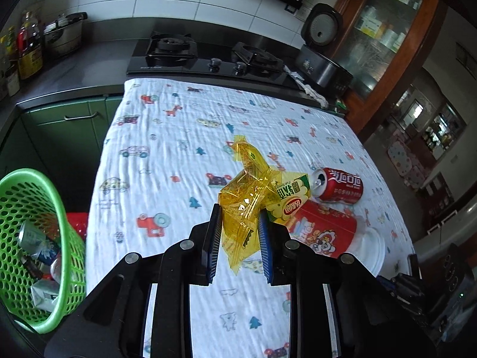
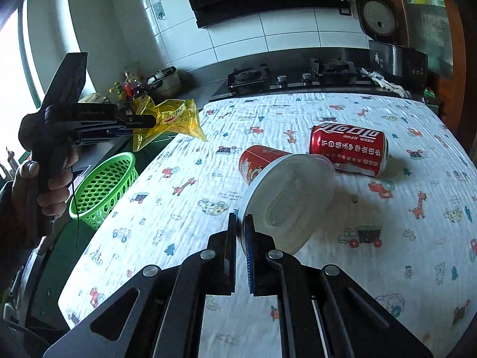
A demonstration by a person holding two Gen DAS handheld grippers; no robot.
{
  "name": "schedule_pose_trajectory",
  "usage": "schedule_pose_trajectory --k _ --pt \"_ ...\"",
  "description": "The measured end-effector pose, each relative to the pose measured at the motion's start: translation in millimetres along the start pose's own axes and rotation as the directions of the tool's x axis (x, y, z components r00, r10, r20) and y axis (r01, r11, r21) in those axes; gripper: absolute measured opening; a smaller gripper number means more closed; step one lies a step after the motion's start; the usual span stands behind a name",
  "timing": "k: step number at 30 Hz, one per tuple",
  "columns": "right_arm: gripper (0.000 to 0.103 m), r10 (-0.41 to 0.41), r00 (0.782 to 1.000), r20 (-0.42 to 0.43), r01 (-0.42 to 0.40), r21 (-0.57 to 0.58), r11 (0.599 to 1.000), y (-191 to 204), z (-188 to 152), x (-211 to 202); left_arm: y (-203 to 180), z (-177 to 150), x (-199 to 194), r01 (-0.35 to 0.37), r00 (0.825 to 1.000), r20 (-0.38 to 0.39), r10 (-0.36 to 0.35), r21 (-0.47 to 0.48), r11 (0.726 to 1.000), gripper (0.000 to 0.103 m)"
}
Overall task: Collect trash
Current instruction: 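Carry the bag and lid to the basket and open both tools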
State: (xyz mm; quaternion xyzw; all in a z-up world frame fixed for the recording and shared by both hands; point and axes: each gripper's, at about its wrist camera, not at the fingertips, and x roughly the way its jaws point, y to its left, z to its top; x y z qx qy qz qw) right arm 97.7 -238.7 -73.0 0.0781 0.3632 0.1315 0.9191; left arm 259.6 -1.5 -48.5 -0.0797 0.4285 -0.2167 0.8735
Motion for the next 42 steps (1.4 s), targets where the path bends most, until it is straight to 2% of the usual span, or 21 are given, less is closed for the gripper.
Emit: schedule_pose_trajectory --k 7,13,19,25,31,35,42 --pt "0.006 0.055 0.998 0.021 -0.054 -0.069 0.996 38.7 6.3 -7.3 58.4 -9.2 -37.6 -0.092 0.995 0.038 0.096 -0.085 0.992 0.023" --pt "0.006 0.130 0.991 0.018 -0.127 -0.137 0.982 82.4 20.8 9.8 114.7 -18.0 -63.0 -0.193 0.979 0.033 0.200 -0.139 0.971 0.023" --pt "0.006 0.210 0.978 -0.010 -0.208 -0.199 0.958 136.8 41.2 45.6 182.4 -31.4 -75.9 -0.269 0.962 -0.015 0.273 -0.232 0.935 0.023" --pt "0.006 0.282 0.958 -0.055 -0.287 -0.245 0.926 194.5 56.0 89.0 241.0 -50.8 -82.0 -0.356 0.935 -0.096 0.342 -0.276 0.893 0.024" --pt "0.006 0.326 0.939 -0.110 -0.344 -0.290 0.893 244.6 64.2 130.6 278.6 -66.6 -94.8 -0.376 0.927 -0.125 0.355 -0.330 0.866 0.032" --pt "0.006 0.349 0.924 -0.156 -0.381 -0.296 0.876 269.6 66.8 158.3 292.1 -74.6 -104.2 -0.384 0.923 -0.125 0.363 -0.357 0.852 0.052" --pt "0.005 0.354 0.911 -0.213 -0.406 -0.305 0.861 303.4 63.0 196.5 308.1 -82.1 -112.1 -0.366 0.930 -0.118 0.349 -0.406 0.838 0.059"
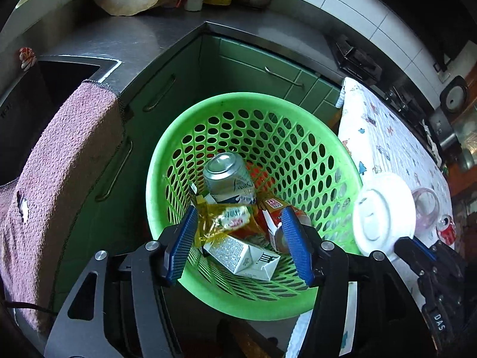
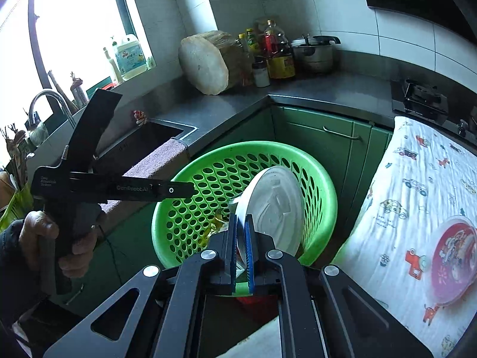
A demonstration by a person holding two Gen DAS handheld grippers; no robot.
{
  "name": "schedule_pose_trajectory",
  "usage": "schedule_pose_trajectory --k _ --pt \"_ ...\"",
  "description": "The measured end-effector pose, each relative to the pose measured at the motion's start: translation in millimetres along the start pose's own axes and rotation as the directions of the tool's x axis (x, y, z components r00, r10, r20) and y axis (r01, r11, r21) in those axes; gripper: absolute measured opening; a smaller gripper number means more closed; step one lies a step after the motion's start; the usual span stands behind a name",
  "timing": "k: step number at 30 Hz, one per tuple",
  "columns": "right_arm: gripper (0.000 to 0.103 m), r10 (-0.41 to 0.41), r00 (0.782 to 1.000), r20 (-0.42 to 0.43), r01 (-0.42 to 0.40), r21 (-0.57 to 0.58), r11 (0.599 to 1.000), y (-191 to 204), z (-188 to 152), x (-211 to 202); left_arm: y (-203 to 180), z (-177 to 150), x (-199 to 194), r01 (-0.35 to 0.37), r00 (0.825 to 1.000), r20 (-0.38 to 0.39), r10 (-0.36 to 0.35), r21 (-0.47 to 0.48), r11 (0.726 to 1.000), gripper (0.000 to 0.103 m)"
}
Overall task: Collect trash
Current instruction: 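Carry the bag and lid to the basket and open both tools, then return both tools to the table toward the red cup and Coca-Cola can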
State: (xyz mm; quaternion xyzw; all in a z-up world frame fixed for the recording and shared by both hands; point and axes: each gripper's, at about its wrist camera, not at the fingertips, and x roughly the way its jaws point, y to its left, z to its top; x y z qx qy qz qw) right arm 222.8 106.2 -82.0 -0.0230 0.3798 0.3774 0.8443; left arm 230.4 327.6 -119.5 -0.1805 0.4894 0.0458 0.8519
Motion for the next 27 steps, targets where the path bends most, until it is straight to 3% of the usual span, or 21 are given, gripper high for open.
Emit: schedule_pose_trajectory --k 7,9,14,18,21,27 --pt "0.013 0.020 1.000 -0.012 -0.019 0.030 0.999 -1.6 -1.0 14.2 0.0 4.4 -4.2 0.006 1.000 0.013 -0.006 -0.010 1.000 0.066" --pt "0.022 0.016 1.000 -0.006 -0.016 0.035 0.999 -1.8 -2.6 10.2 -3.3 5.8 -3.4 0.015 1.000 0.010 -0.015 -0.007 1.000 0.066" --pt "0.029 -0.014 0.999 0.035 0.012 0.051 0.999 -8.8 -9.5 -18.5 -24.9 6.5 -0.3 0.044 0.999 0.001 -0.044 0.021 0.999 0.066" --pt "0.036 -0.060 0.995 0.077 0.053 0.093 0.994 -23.4 -19.6 -52.7 -57.0 3.3 0.4 0.088 0.996 -0.006 -0.088 0.072 0.993 0.067" --pt "0.042 -0.116 0.988 0.100 0.102 0.133 0.986 -39.8 -31.1 -82.1 -86.7 -1.4 -0.1 0.126 0.992 -0.010 -0.126 0.116 0.985 0.074" --pt "0.049 -0.229 0.966 0.120 0.199 0.217 0.956 -78.2 -64.0 -141.2 -159.9 -13.9 -1.7 0.209 0.978 -0.038 -0.206 0.222 0.952 0.076"
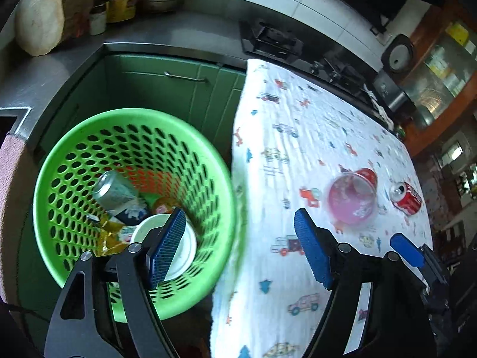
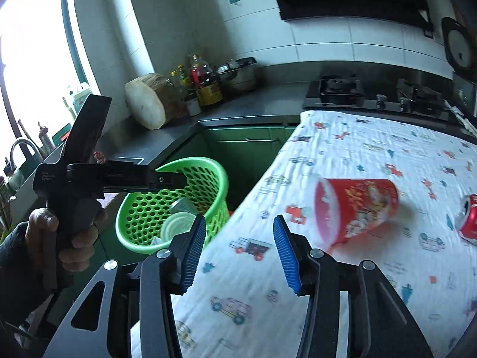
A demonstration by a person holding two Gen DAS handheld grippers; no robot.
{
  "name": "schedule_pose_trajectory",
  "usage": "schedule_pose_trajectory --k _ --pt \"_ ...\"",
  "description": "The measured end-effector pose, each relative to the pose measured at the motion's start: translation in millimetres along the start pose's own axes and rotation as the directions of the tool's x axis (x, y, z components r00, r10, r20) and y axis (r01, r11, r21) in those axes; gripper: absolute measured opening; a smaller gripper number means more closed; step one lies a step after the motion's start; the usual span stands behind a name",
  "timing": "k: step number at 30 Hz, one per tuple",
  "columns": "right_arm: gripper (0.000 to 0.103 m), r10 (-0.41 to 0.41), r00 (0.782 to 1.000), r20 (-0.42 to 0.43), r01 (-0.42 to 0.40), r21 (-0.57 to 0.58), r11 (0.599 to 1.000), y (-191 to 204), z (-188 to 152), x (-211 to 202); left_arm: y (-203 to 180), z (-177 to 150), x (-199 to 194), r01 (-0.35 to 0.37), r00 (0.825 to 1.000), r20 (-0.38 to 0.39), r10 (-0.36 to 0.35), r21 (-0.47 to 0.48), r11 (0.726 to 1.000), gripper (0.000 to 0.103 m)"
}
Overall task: Collect trash
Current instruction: 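Return both tools to the table toward the red cup and Coca-Cola can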
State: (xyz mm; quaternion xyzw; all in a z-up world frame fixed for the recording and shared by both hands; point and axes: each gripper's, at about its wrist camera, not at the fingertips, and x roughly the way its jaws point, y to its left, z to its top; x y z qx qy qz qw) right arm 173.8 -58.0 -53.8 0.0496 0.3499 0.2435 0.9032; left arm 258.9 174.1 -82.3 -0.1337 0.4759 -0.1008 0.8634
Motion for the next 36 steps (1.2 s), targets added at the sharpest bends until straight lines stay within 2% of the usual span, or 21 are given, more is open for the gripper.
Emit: schedule_pose_trajectory --k 4,6,10,16,19,25,29,36 --pt "0.051 -0.066 0.998 0.019 0.065 0.051 0.997 -38.5 -13.4 -34.2 -52.7 0.6 7.8 0.055 0.998 -0.010 -0.054 0.072 0.996 0.076" --pt "0.056 -0.102 0.994 0.032 0.100 0.073 0.992 -55.5 -20.1 -51.3 -79.8 -1.1 11.8 0.079 0.997 -0.017 -0.077 0.113 0.990 0.076" --pt "0.057 -0.170 0.985 0.038 0.165 0.110 0.980 -91.3 -33.2 -80.2 -130.7 -8.3 20.4 0.120 0.993 -0.036 -0.115 0.183 0.976 0.076" --pt "0.062 -0.263 0.964 0.034 0.253 0.182 0.950 -140.2 -51.7 -112.4 -200.2 -18.6 35.4 0.178 0.983 -0.082 -0.161 0.266 0.947 0.076" --pt "0.069 -0.308 0.951 0.024 0.297 0.205 0.933 -163.0 -59.6 -123.9 -228.1 -22.8 44.2 0.197 0.979 -0.106 -0.172 0.297 0.934 0.076" --pt "0.075 -0.355 0.935 0.006 0.341 0.258 0.904 -204.9 -72.4 -137.2 -270.1 -29.9 63.3 0.228 0.971 -0.147 -0.189 0.327 0.917 0.079" --pt "0.077 -0.361 0.933 0.002 0.346 0.280 0.895 -227.5 -72.8 -137.7 -291.2 -30.9 77.4 0.249 0.964 -0.170 -0.202 0.335 0.909 0.079" --pt "0.077 -0.365 0.931 -0.018 0.356 0.271 0.894 -258.7 -65.0 -125.6 -309.5 -24.7 103.1 0.255 0.960 -0.200 -0.198 0.319 0.913 0.079"
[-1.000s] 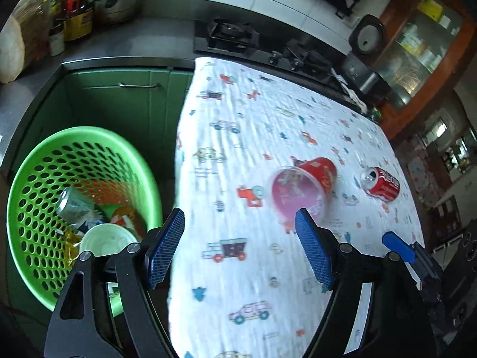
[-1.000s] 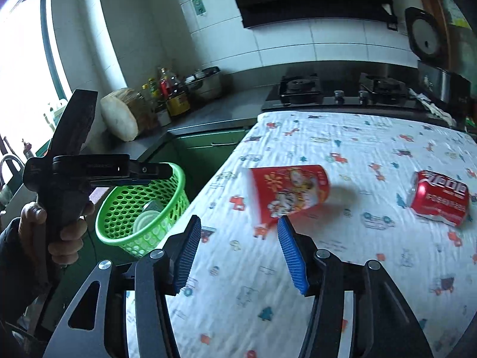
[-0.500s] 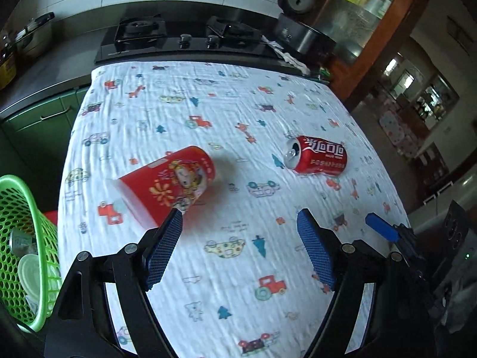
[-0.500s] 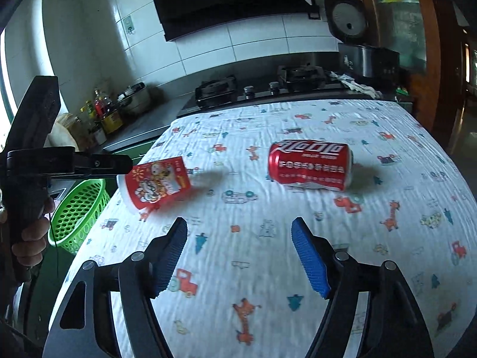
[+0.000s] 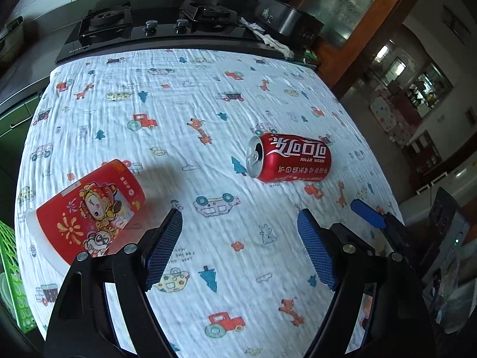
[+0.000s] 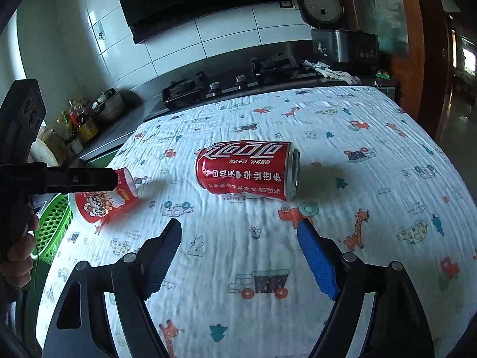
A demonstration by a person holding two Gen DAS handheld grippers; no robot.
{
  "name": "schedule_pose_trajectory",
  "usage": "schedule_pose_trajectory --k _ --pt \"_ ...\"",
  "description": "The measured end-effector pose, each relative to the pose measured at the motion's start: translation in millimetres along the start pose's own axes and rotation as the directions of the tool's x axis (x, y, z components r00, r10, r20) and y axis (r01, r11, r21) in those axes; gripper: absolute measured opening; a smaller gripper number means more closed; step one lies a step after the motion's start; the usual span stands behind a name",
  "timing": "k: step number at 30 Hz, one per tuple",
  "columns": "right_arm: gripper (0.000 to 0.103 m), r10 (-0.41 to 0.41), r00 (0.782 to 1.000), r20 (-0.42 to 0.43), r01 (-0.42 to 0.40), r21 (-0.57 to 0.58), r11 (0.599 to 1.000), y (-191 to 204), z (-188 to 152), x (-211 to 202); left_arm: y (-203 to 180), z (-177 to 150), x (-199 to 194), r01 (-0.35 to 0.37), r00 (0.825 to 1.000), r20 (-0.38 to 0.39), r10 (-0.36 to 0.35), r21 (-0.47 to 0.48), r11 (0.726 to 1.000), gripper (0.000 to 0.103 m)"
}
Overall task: Collect trash
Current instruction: 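Return both tools to the table toward the red cup and Coca-Cola can, then grasp the red Coca-Cola can with the right tool while left tool grasps the red cup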
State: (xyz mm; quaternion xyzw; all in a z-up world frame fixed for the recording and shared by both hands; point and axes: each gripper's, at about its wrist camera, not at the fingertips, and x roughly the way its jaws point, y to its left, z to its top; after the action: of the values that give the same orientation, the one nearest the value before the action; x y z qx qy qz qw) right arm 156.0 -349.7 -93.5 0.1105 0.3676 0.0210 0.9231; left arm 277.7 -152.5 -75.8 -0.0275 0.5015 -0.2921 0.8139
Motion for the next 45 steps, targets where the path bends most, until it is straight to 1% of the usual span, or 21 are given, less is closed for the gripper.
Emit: schedule_pose_trajectory --k 6,8,9,11,12,13,14,16,18,22,25,26,27,31,37,40,41,43,45 --pt "0.079 -0.016 1.000 -0.010 0.015 -0.090 0.996 -1.6 12.1 22.7 4.1 6.1 2.4 -0.012 1.000 0.004 0.012 -0.008 1.000 0.079" --pt "0.080 -0.052 0.999 -0.001 0.052 -0.143 0.988 -0.1 18.1 29.3 8.6 7.2 1.2 -0.023 1.000 0.007 0.024 -0.013 1.000 0.079" --pt "0.083 -0.056 0.998 0.003 0.056 -0.163 0.985 -0.4 21.3 32.1 11.3 8.0 -0.1 -0.030 0.999 0.011 0.030 -0.017 0.999 0.079" --pt "0.083 -0.053 0.999 -0.012 0.049 -0.198 0.979 -0.3 27.9 39.7 16.7 8.6 -3.2 -0.038 0.999 0.018 0.038 -0.028 0.999 0.079" --pt "0.085 -0.073 0.997 -0.005 0.070 -0.230 0.971 1.1 31.1 42.7 19.6 9.0 -4.9 -0.041 0.999 0.021 0.042 -0.035 0.999 0.079" --pt "0.087 -0.096 0.995 0.007 0.094 -0.264 0.960 2.9 33.9 45.1 22.6 9.1 -7.2 -0.044 0.999 0.027 0.045 -0.043 0.998 0.079" --pt "0.089 -0.102 0.995 0.014 0.102 -0.292 0.951 4.4 35.8 46.9 25.4 9.2 -9.3 -0.044 0.998 0.033 0.045 -0.050 0.998 0.079" --pt "0.091 -0.116 0.993 0.019 0.115 -0.352 0.929 9.4 39.3 52.7 31.0 8.7 -12.9 -0.048 0.998 0.042 0.050 -0.064 0.997 0.079" --pt "0.092 -0.118 0.993 0.005 0.110 -0.406 0.907 15.0 41.6 61.2 36.1 7.3 -14.8 -0.056 0.997 0.046 0.060 -0.076 0.996 0.079" --pt "0.092 -0.170 0.985 0.018 0.154 -0.529 0.834 28.2 41.9 76.9 46.4 2.5 -18.7 -0.070 0.996 0.046 0.075 -0.102 0.992 0.079" --pt "0.092 -0.178 0.984 -0.022 0.129 -0.600 0.789 34.1 42.8 91.1 53.4 -1.7 -22.5 -0.082 0.995 0.045 0.088 -0.114 0.990 0.079" --pt "0.092 -0.185 0.982 -0.023 0.131 -0.623 0.772 36.5 42.3 94.3 56.0 -3.3 -23.9 -0.086 0.995 0.045 0.092 -0.118 0.989 0.079" --pt "0.092 -0.181 0.983 -0.041 0.113 -0.643 0.758 38.5 41.8 97.8 58.6 -4.6 -25.2 -0.089 0.994 0.046 0.095 -0.124 0.988 0.079" --pt "0.093 -0.197 0.978 -0.076 0.091 -0.688 0.720 44.9 38.2 103.9 68.3 -8.7 -29.9 -0.096 0.993 0.049 0.104 -0.147 0.985 0.079" --pt "0.092 -0.152 0.978 -0.141 0.017 -0.676 0.737 52.4 35.0 84.7 80.1 -7.2 -33.0 -0.094 0.993 0.055 0.105 -0.174 0.980 0.079" --pt "0.089 -0.068 0.976 -0.206 -0.081 -0.638 0.766 55.8 36.3 70.1 82.5 -6.5 -34.9 -0.093 0.992 0.062 0.105 -0.175 0.980 0.079" --pt "0.085 -0.052 0.973 -0.223 -0.103 -0.631 0.769 57.3 35.8 66.7 83.0 -6.5 -35.6 -0.095 0.992 0.064 0.108 -0.173 0.980 0.079" --pt "0.084 -0.030 0.970 -0.243 -0.133 -0.627 0.768 62.1 33.2 61.2 85.0 -6.8 -37.2 -0.095 0.992 0.066 0.108 -0.174 0.980 0.079" --pt "0.084 -0.015 0.973 -0.228 -0.138 -0.636 0.759 67.8 32.1 54.4 87.8 -7.6 -38.6 -0.095 0.992 0.069 0.109 -0.178 0.979 0.079"
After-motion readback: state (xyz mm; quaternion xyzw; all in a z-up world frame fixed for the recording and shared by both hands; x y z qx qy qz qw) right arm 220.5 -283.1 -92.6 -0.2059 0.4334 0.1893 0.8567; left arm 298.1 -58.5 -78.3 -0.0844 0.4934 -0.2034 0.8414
